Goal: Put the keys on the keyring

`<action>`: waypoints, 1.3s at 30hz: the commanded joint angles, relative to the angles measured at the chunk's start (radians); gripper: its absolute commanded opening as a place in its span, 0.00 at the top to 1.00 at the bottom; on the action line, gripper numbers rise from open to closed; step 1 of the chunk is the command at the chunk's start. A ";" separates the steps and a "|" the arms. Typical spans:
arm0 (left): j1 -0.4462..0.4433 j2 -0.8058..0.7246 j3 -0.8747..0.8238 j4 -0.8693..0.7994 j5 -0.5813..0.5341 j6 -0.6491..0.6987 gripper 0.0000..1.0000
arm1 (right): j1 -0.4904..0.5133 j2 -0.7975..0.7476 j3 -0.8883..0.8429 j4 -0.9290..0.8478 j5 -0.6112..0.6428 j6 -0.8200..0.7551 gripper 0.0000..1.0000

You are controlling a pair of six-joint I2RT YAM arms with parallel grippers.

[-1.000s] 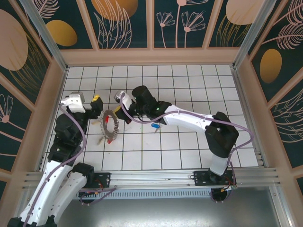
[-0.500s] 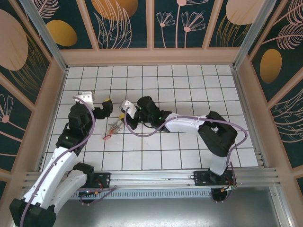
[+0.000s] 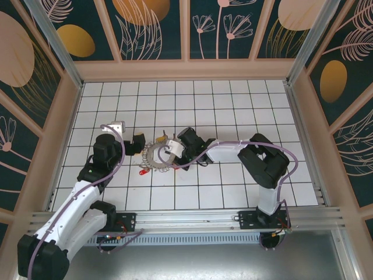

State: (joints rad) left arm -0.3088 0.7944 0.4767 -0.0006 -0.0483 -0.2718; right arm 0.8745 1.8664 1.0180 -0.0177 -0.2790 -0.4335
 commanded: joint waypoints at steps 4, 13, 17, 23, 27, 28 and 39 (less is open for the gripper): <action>0.002 -0.065 -0.130 0.194 0.004 -0.077 0.01 | -0.036 0.007 0.053 -0.173 -0.018 -0.053 0.91; 0.001 0.025 -0.116 0.205 0.267 0.037 0.09 | -0.095 -0.055 0.079 -0.281 -0.145 -0.088 0.71; 0.002 0.145 -0.016 0.114 0.486 0.194 0.13 | -0.120 -0.095 0.055 -0.250 -0.164 -0.081 0.71; 0.000 0.247 0.050 0.039 0.580 0.409 0.25 | -0.157 -0.190 -0.087 -0.077 -0.212 -0.070 0.69; 0.000 0.233 0.030 0.047 0.584 0.512 0.27 | -0.170 -0.196 -0.140 0.051 -0.297 0.037 0.59; 0.000 0.227 0.028 0.047 0.583 0.527 0.27 | -0.167 -0.186 -0.148 0.086 -0.331 0.093 0.57; 0.000 0.197 0.007 -0.014 0.573 0.566 0.26 | -0.156 -0.078 -0.172 0.272 -0.347 0.644 0.59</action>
State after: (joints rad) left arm -0.3088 1.0210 0.5018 0.0132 0.4976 0.2615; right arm 0.7109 1.7775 0.8532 0.1852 -0.6006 0.0383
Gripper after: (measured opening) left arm 0.734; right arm 0.411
